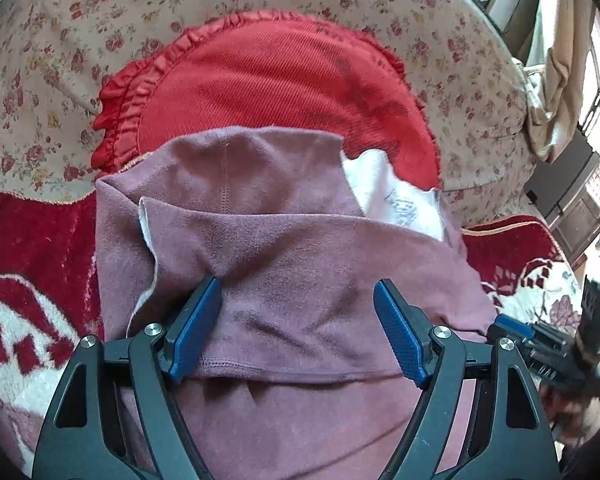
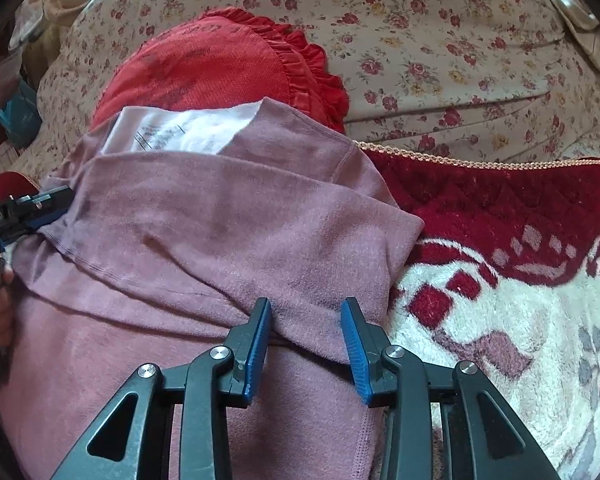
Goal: Fold small clothes
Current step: 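Move the right gripper to the shirt hem and grasp it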
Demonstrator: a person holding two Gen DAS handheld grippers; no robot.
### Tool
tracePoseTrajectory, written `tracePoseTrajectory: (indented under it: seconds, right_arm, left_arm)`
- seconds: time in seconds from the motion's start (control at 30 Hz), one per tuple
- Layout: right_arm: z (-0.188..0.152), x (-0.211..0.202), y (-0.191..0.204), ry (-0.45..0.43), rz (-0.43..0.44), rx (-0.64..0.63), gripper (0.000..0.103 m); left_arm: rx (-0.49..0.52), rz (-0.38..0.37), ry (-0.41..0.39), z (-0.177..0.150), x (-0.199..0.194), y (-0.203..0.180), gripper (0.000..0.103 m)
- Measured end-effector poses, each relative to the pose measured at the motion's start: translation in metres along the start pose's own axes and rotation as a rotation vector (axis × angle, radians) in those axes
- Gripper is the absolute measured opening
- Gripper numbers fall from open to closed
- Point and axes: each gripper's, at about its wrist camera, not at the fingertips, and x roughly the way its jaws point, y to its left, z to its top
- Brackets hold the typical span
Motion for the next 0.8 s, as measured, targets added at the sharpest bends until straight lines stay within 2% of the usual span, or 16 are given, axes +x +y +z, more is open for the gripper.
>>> tracePoseTrajectory:
  seconds: [0.07, 0.17, 0.3, 0.4, 0.53, 0.6, 0.7, 0.8]
  right_arm:
    - [0.003, -0.019, -0.007, -0.049, 0.024, 0.046, 0.035]
    - [-0.006, -0.062, -0.023, -0.135, 0.040, 0.120, 0.035]
    - [-0.034, -0.107, -0.036, -0.183, -0.003, 0.170, 0.035]
    - [-0.062, -0.134, -0.036, -0.186, 0.005, 0.194, 0.035]
    - [-0.117, -0.166, -0.014, -0.134, 0.052, 0.171, 0.035]
    - [-0.147, -0.176, 0.003, -0.085, 0.037, 0.131, 0.035]
    - [-0.194, -0.180, 0.017, 0.034, 0.051, 0.122, 0.035]
    - [-0.235, -0.175, 0.026, 0.153, 0.027, 0.121, 0.035]
  left_arm:
    - [0.009, -0.017, -0.006, -0.002, -0.013, -0.003, 0.079]
    - [0.049, -0.030, -0.057, -0.007, -0.047, -0.010, 0.079]
    - [0.116, -0.028, -0.106, -0.023, -0.096, -0.021, 0.079]
    - [0.099, -0.038, -0.105, -0.040, -0.126, -0.022, 0.079]
    - [0.113, -0.042, -0.088, -0.070, -0.171, -0.025, 0.079]
    - [0.135, -0.036, -0.081, -0.084, -0.185, -0.025, 0.079]
    - [0.123, -0.041, -0.048, -0.110, -0.199, -0.014, 0.079]
    - [0.107, -0.039, -0.031, -0.137, -0.207, -0.004, 0.079]
